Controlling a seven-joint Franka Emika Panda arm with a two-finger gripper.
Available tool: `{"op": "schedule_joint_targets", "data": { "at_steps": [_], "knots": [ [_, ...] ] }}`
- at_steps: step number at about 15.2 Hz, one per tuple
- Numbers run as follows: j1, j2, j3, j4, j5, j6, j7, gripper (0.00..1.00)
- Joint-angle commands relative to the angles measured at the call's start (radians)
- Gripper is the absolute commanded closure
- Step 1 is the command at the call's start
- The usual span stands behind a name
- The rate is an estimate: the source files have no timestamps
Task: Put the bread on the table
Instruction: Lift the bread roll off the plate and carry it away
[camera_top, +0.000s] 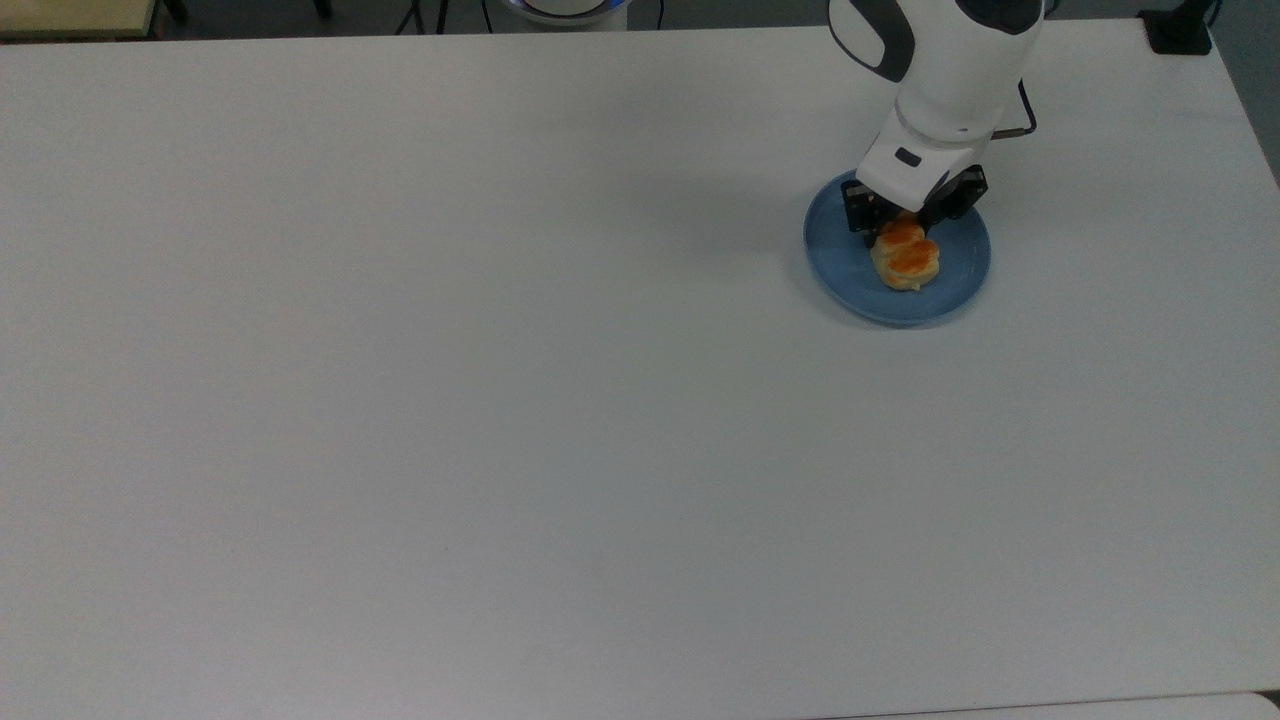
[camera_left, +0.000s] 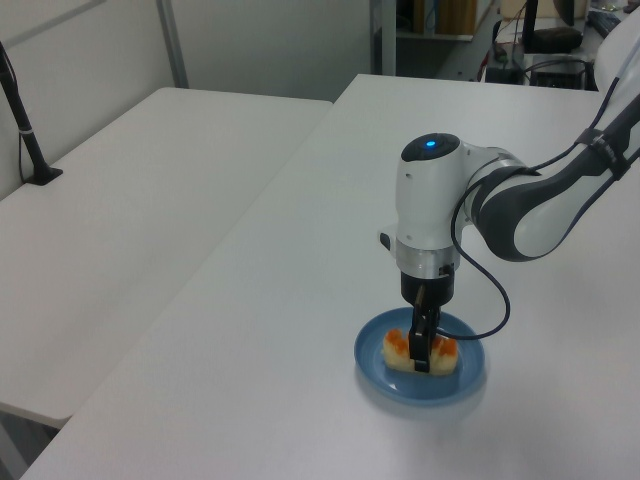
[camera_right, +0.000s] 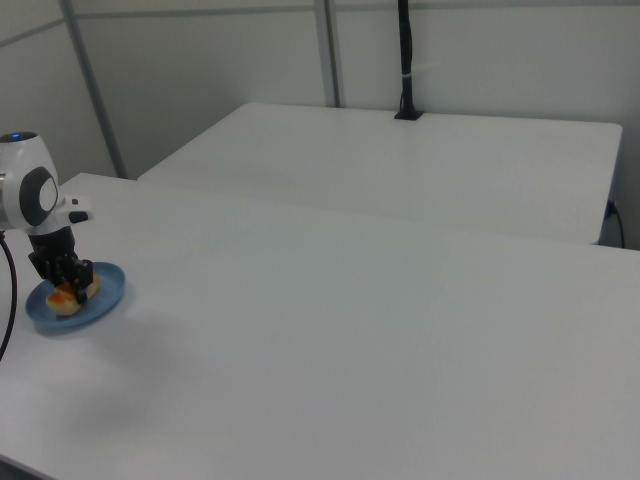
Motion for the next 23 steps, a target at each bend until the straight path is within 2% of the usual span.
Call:
{"op": "schedule_joint_targets", "data": {
  "at_steps": [1,4,7,10,13,15,18,23],
  "knots": [
    [-0.012,-0.094,-0.003,-0.005,-0.018,-0.078,0.014,0.61],
    [-0.104,-0.197,-0.003,0.007,-0.015,-0.258,-0.086,0.61],
    [-0.257,-0.257,-0.012,0.008,-0.013,-0.327,-0.231,0.61],
    [-0.5,-0.271,-0.023,0.007,-0.035,-0.338,-0.381,0.61],
    [-0.677,-0.248,-0.066,-0.001,-0.049,-0.324,-0.613,0.61],
    [-0.73,-0.219,-0.125,0.001,-0.052,-0.286,-0.733,0.61],
    [-0.75,-0.141,-0.225,-0.001,-0.053,-0.196,-0.865,0.61],
    [-0.785,-0.051,-0.25,-0.002,-0.053,-0.013,-0.933,0.61]
  ]
}}
